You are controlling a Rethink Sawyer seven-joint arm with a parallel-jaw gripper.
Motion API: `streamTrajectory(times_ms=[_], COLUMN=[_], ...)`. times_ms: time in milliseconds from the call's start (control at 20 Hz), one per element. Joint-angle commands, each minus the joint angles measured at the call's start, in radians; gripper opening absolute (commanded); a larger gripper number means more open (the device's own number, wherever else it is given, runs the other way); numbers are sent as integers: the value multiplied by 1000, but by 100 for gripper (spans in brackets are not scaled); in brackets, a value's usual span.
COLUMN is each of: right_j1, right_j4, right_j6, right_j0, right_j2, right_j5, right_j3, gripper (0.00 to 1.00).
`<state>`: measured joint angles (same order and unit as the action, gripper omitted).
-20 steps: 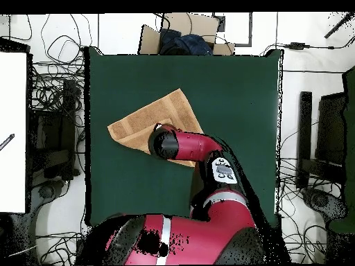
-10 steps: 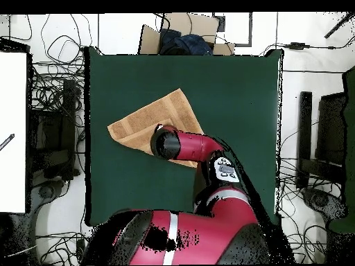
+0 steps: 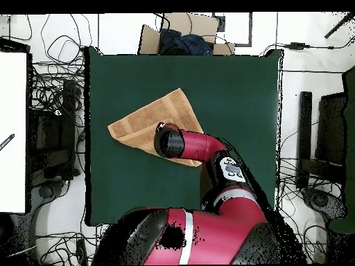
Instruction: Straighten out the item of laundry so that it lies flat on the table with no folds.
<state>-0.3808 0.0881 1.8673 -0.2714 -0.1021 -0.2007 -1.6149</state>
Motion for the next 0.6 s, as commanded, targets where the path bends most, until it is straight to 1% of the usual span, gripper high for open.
streamTrajectory(times_ms=[50, 400, 550, 600], right_j1=[95, 84, 55, 31], right_j4=[6, 6, 3, 7], right_j6=[111, 124, 135, 141], right_j0=[-1, 27, 33, 38], right_j2=[-74, -37, -24, -13], right_j5=[69, 67, 64, 76], right_j3=[34, 41, 23, 14], gripper=[0, 0, 0, 0])
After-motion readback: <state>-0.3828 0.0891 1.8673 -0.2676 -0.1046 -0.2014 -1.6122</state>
